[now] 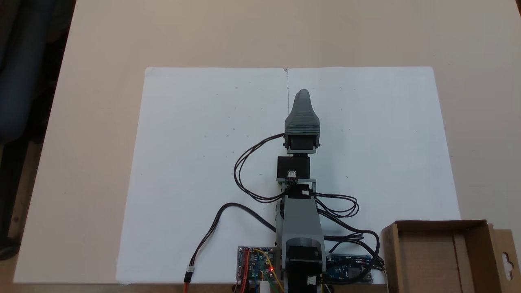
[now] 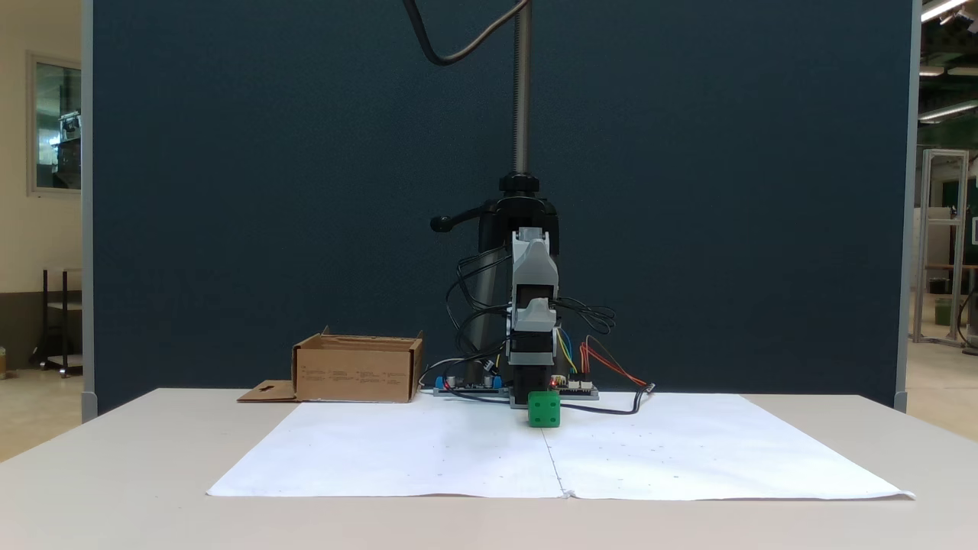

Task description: Grasp a green dice and put it in the bin.

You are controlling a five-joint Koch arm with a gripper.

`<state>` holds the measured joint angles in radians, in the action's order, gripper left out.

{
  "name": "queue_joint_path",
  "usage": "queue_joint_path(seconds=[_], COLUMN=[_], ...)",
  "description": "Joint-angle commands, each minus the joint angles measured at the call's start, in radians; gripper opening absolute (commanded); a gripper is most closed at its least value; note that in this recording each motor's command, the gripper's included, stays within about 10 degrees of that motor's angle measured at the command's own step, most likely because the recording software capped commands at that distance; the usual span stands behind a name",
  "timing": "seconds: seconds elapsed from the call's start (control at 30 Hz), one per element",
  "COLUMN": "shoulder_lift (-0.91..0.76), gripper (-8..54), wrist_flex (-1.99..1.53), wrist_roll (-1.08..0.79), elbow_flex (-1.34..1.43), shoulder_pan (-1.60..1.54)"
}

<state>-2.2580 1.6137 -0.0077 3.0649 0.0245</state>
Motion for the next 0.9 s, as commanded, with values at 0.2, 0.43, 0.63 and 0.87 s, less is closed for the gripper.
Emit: queue_joint_path(seconds=[0.2, 0.43, 0.63, 0.87], shoulder_lift=[-0.114, -0.112, -0.112, -0.112], gripper=[44.1, 43.9, 43.9, 44.1], wrist_flex=[0.106, 0.057, -0.176, -0.578], wrist_roll=[-0.055, -0.066, -0.066, -0.066], elbow_flex=[0.063, 0.052, -0.035, -0.198], shoulder_pan=[0.021, 0.021, 0.018, 0.02])
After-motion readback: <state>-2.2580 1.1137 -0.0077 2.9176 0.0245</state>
